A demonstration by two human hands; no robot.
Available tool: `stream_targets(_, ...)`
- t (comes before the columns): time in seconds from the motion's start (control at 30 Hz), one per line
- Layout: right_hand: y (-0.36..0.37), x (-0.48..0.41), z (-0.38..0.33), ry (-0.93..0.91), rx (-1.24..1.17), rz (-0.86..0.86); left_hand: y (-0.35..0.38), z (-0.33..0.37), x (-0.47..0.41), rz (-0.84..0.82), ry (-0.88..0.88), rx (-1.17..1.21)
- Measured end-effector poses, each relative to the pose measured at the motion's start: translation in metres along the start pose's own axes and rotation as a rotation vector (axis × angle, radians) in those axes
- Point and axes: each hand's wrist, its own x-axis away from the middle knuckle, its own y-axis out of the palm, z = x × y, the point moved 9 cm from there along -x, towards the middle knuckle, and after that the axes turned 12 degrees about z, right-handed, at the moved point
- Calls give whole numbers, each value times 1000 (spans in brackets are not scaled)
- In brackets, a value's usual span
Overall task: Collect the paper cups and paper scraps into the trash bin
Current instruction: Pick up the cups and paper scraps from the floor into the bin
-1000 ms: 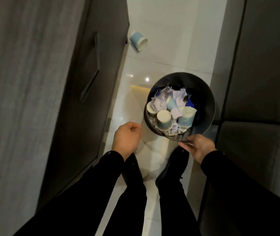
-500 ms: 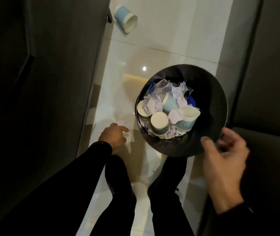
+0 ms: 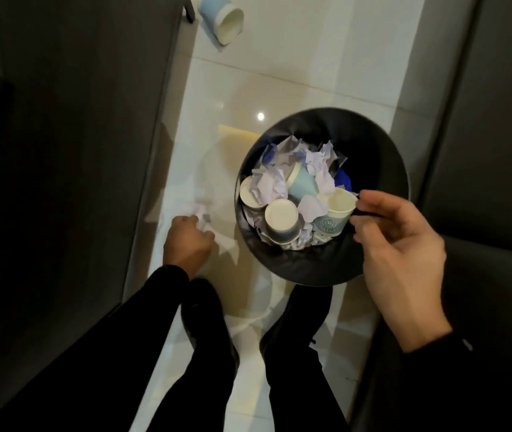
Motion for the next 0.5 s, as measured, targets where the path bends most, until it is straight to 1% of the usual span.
stream_targets(0.03,-8,3,-1,15,25,40,-31,11,8,131,-19,93)
stream_targets(0.07,-16,6,0,40,57,83,-61,26,20,251,4,184)
stream_targets(0.1,-24,8,2,79,91,133,-89,45,35,340,70,262)
stream_targets(0.13,-32,10,9,146,128,187,-111,69,52,384,156,328)
stream_targets(0.17,-38,12,18,246,151,235,-126,92,70,384,248,387)
stream_targets(0.2,-39,16,31,386,156,255,-133,115,86,355,354,410)
stream_targets(0.23,-36,21,44,554,133,240,-131,135,100,305,462,375)
stream_targets(0.3,-19,36,69,855,19,136,-105,166,118,123,623,174)
stream_targets(0.33,-10,42,79,957,-26,79,-89,173,124,16,675,73)
stream_targets(0.4,4,50,94,1093,-88,3,-66,177,127,-142,710,-33)
stream_targets(0.43,8,53,98,1129,-116,-24,-64,176,125,-175,689,-48)
stream_targets(0.5,8,50,102,1115,-103,-26,-74,176,118,-143,635,-32)
